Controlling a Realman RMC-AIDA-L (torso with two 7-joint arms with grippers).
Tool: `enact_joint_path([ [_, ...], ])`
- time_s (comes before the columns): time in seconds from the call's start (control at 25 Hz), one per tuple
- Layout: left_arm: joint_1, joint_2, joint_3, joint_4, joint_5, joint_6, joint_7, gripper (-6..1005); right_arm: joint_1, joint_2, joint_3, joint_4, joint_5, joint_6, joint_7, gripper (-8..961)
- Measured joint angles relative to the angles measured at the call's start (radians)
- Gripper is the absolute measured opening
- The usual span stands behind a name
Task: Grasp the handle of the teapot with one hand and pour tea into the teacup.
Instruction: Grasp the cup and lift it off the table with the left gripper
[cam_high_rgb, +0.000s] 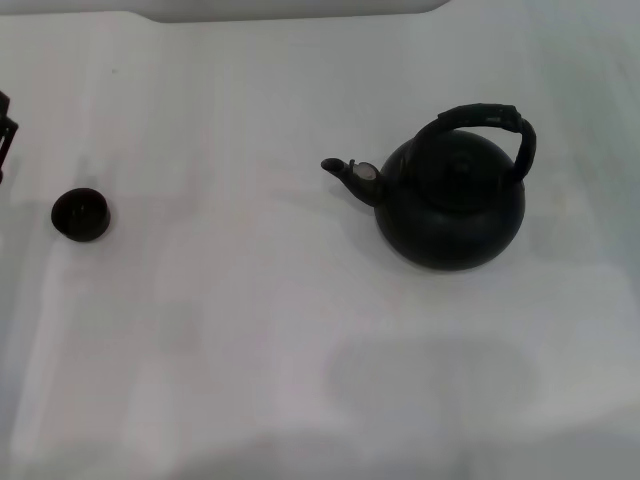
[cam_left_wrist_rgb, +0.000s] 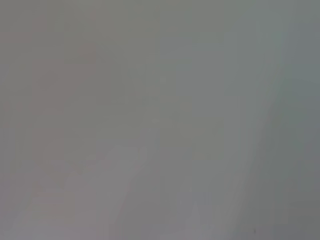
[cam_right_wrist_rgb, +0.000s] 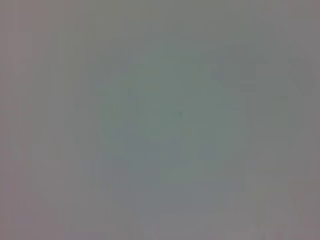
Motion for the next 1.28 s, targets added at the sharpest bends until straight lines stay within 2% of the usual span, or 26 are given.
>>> enact_joint_path([
  [0.52, 0.071, -0.006, 0.002, -0.01, 0.101, 0.003, 0.006, 878, -0.021, 0.001, 0.001, -0.004, -0.005, 0.013, 0.0, 797],
  [0.96, 0.087, -0.006, 0.002, -0.038, 0.104, 0.012, 0.007, 877, -0.056, 0.0, 0.001, -0.001, -0.005, 0.083, -0.001, 796],
  [1.28, 0.087, -0.004, 0.002, -0.039, 0.109, 0.097, 0.009, 877, -0.054, 0.002, -0.005, 0.006, -0.001, 0.085, 0.002, 795],
])
